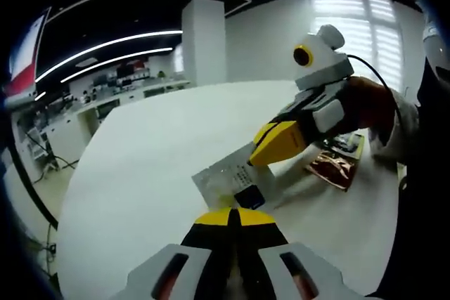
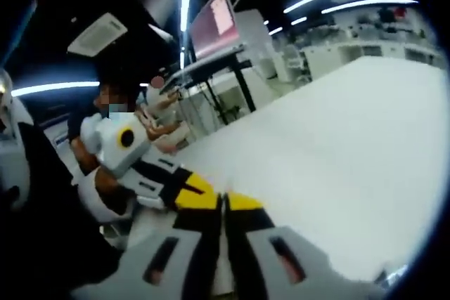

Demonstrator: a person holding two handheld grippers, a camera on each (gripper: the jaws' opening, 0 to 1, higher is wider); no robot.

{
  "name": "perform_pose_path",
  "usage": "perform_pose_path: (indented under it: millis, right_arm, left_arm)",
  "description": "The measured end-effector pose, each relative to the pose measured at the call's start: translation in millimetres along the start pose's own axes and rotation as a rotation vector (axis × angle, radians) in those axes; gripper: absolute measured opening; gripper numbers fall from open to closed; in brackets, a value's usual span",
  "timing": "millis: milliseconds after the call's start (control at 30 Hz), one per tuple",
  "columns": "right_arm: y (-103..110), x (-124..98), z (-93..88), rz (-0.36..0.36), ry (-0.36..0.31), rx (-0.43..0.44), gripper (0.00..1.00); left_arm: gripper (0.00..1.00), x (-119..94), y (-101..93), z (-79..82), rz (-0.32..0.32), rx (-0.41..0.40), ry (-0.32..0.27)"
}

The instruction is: Arrange the skincare products in the storage area until every visible bottle or jar stands upright without overlapping.

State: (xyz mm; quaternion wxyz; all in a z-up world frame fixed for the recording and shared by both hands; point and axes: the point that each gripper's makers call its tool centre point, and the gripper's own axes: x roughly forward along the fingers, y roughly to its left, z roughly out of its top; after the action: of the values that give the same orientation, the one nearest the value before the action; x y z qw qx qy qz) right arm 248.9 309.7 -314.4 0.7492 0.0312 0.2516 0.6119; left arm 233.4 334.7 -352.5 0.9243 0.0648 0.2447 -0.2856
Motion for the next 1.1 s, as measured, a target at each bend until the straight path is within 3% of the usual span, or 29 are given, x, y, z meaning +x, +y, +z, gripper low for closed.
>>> perform_pose_path:
  millis: [133, 267, 567, 833, 1100]
  right_arm:
    - [-1, 0, -0.5, -0.011, -0.002, -0.008, 0.00]
    - [-2, -3, 0.9, -0.012, -0.020, -0.001, 0.00]
    - [-6, -17, 22.9, -0.007, -0.178, 0.068, 0.00]
    - [2, -36, 44.0, 0.046, -0.307, 0.133, 0.00]
    - [-1, -48, 43.9, 0.039, -0.360, 0.170, 0.00]
  left_arm:
    - [0.00, 0, 0.0, 0.0, 0.003, -0.004, 0.000]
    - [0.00, 0, -0.2, 2.4, -0.010, -0.095, -0.033]
    - [0.06, -4, 1.3, 17.7, -0.021, -0.202, -0.126]
    - [0.12, -3, -9.8, 34.8, -0.104, -0.326, -0.205]
    - [0.13, -5, -22.0, 45.3, -0.183, -0.422, -0.272]
